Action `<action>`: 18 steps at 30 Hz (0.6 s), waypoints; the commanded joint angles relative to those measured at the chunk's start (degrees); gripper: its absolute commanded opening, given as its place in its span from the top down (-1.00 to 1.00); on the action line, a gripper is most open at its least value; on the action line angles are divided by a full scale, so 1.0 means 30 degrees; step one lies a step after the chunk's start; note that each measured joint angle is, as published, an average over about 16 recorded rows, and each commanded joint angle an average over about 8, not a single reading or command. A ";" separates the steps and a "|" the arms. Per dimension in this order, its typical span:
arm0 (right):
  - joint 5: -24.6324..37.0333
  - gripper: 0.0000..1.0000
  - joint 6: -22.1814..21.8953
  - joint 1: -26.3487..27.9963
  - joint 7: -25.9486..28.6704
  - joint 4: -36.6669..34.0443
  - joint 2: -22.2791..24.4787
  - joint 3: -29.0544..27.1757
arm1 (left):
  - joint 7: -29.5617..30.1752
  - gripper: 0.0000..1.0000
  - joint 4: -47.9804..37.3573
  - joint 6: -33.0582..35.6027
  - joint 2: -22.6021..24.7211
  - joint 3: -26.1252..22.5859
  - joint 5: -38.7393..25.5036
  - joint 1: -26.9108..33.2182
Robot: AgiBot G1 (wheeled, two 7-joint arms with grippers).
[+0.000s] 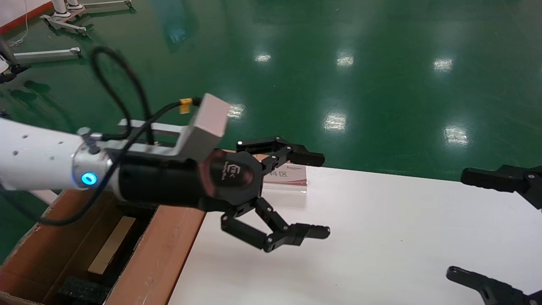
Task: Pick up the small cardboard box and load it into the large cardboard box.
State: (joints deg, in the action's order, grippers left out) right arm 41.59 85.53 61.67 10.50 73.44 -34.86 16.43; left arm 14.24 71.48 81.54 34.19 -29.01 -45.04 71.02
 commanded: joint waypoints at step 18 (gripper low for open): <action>0.0067 -1.00 0.0040 -0.0027 0.0062 0.0033 -0.0038 -0.0100 | -0.1176 -1.00 0.0680 0.1390 0.0273 0.4310 0.1071 -0.3138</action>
State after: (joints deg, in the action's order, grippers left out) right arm 41.79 85.65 61.59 10.68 73.54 -34.98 16.13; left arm 10.71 73.52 85.70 35.01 -16.08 -41.83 61.60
